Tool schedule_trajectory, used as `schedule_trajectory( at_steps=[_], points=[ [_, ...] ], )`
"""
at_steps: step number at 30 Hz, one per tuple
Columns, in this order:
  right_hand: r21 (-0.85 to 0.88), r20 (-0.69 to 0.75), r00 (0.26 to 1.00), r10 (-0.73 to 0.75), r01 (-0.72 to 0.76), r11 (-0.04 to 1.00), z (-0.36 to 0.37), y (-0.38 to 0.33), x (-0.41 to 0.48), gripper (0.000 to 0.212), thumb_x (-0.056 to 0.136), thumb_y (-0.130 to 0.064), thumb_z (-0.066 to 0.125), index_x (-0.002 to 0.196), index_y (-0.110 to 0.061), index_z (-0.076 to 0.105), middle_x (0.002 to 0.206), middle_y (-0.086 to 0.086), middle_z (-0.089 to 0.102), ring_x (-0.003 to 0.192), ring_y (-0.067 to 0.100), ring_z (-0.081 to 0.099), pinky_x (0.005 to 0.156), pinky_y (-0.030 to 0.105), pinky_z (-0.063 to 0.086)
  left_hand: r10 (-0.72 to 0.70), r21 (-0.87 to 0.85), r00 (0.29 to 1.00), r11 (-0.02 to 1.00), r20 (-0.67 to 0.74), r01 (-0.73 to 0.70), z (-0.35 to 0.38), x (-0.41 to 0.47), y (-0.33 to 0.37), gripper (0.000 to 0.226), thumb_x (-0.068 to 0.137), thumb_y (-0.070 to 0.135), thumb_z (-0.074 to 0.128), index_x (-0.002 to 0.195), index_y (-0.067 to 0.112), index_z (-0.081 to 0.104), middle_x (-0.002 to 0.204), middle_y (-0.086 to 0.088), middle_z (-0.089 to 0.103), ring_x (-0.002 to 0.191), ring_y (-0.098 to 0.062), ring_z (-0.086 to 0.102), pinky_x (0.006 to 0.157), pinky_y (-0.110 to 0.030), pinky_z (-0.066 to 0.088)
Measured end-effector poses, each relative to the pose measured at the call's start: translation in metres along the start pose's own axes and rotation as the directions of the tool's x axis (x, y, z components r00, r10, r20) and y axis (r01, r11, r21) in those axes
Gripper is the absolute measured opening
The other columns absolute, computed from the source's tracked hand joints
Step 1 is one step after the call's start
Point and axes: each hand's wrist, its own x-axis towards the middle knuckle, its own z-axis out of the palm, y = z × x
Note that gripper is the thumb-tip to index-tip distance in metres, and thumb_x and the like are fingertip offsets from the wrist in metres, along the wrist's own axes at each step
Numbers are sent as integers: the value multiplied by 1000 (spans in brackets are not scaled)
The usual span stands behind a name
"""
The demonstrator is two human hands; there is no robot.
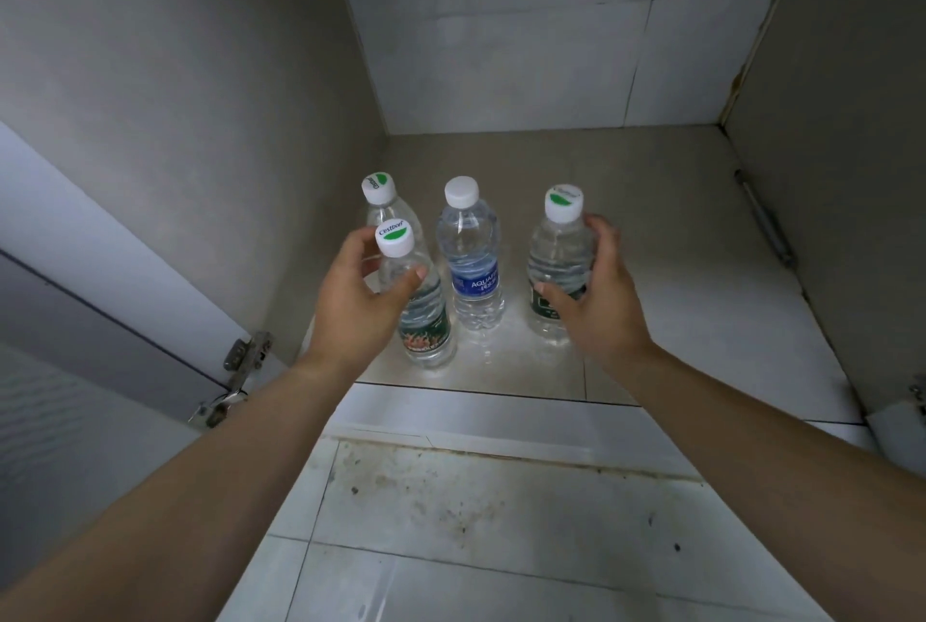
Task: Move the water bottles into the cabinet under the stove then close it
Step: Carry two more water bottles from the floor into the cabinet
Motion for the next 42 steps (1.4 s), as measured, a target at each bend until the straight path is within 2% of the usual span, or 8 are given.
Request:
schedule_trajectory(
  at_steps=[7, 11, 15, 19, 23, 31, 38, 42],
  points=[
    [-83, -15, 999, 49, -50, 995, 0, -1, 0, 86, 72, -16, 78, 136, -32, 23, 135, 4, 46, 119, 20, 50, 101, 38, 44, 41, -5, 999, 999, -8, -41, 8, -9, -4, 50, 85, 26, 63, 130, 22, 41, 126, 9, 53, 112, -7, 49, 89, -19, 40],
    [-224, 17, 999, 42, -37, 974, -13, -12, -13, 89, 77, -25, 74, 145, -22, 17, 147, 5, 31, 133, 19, 35, 102, 25, 29, 18, 39, 999, 999, 49, -20, 1, -10, 3, 50, 88, 30, 60, 132, 22, 38, 119, 17, 48, 108, -6, 48, 81, -13, 36],
    [-457, 117, 988, 101, -37, 889, -38, -41, -31, 84, 84, -47, 59, 146, -17, 12, 154, 8, 19, 141, 24, 21, 109, 38, 28, 28, 336, 988, 939, 150, -77, -24, -12, 14, 64, 85, 54, 51, 138, 27, 28, 135, 1, 47, 122, -22, 45, 93, -35, 39],
    [-694, 259, 939, 226, 19, 719, -72, -87, -57, 82, 84, -63, 38, 147, -20, 9, 156, 10, 11, 143, 28, 12, 112, 50, 25, -97, 691, 962, 715, 255, -111, -61, -26, 40, 79, 81, 73, 32, 144, 32, 8, 149, -6, 31, 135, -32, 30, 107, -60, 25],
    [-715, 330, 867, 374, -29, 698, -105, -174, -91, 82, 85, -62, 38, 148, -22, 4, 157, 9, 7, 144, 28, 10, 114, 47, 22, -185, 732, 919, 666, 348, -143, -109, -56, 104, 91, 68, 80, 12, 144, 32, 10, 151, -1, 28, 138, -28, 24, 107, -58, 25],
    [-650, 398, 763, 509, -156, 743, -192, -430, -140, 83, 85, -64, 37, 148, -25, -1, 158, 3, 7, 145, 24, 5, 117, 46, 17, -235, 664, 833, 722, 501, -195, -252, -103, 320, 87, 74, 78, 22, 146, 31, 12, 152, -2, 26, 142, -26, 19, 107, -53, 25],
    [-589, 225, 797, 561, -347, 730, -265, -621, -181, 80, 85, -65, 37, 147, -24, 10, 156, 4, 14, 144, 24, 10, 114, 43, 21, -123, 600, 791, 723, 600, -343, -379, -122, 473, 88, 74, 77, 14, 147, 28, 12, 150, -4, 31, 139, -26, 25, 105, -53, 32],
    [-598, 213, 837, 504, -296, 745, -279, -694, -213, 80, 83, -67, 33, 146, -23, 9, 156, 4, 13, 144, 23, 10, 116, 44, 21, -80, 578, 775, 715, 627, -394, -429, -140, 517, 86, 75, 78, 12, 147, 30, 9, 152, -1, 29, 140, -25, 24, 106, -54, 32]
  ],
)
